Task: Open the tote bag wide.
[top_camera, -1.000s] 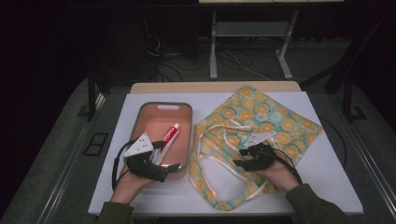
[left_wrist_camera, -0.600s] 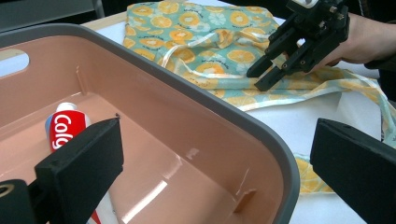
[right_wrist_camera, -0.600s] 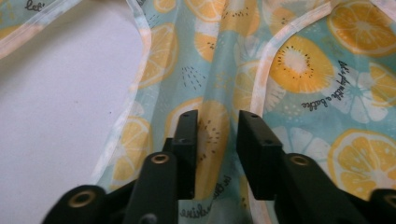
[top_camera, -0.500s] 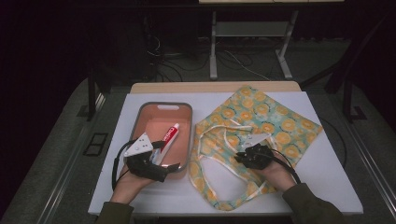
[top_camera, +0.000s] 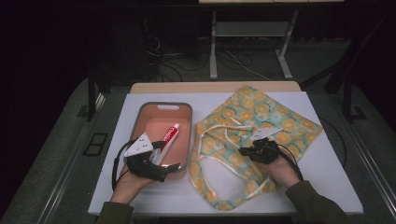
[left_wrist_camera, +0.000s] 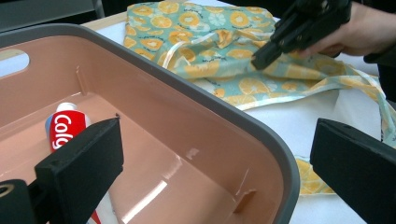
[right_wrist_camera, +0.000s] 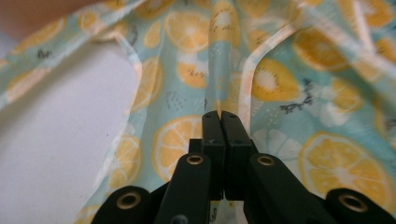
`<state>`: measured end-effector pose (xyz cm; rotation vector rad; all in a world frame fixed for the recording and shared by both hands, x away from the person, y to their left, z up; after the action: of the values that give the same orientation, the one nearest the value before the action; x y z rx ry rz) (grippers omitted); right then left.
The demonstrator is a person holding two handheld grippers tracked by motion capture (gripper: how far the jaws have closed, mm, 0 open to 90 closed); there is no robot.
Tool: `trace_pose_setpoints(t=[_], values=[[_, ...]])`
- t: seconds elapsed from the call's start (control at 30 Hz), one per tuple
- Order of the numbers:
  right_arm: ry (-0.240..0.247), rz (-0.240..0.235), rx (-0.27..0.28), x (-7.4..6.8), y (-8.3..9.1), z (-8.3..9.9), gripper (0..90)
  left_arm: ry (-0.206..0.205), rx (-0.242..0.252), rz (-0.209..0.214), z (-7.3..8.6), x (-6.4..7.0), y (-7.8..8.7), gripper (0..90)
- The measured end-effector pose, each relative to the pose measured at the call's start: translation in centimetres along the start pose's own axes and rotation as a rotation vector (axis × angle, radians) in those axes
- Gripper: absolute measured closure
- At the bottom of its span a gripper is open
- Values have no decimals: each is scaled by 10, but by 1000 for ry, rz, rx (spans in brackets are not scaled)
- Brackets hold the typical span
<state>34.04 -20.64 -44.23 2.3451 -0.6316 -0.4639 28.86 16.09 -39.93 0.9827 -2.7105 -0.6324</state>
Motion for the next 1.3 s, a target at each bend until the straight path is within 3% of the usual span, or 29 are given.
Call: trace_pose_setpoints(t=[0.83, 1.3], values=[[-13, 50, 327, 22, 82, -64, 893, 3, 1, -5, 0, 0, 0, 14], [-15, 58, 307, 27, 79, -61, 894, 11, -5, -3, -1, -1, 0, 13]])
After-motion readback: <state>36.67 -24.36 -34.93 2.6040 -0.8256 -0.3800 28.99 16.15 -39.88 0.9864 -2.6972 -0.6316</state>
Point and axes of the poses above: each handheld gripper's, and its own axes: y roughly backward along the jaws, z roughly out of its underside, x roughly to its right, the point moved 2 cm from there along -y, roughly forward along the jaws, and after that the axes turned 7 degrees about -z, right-handed, at the moved point
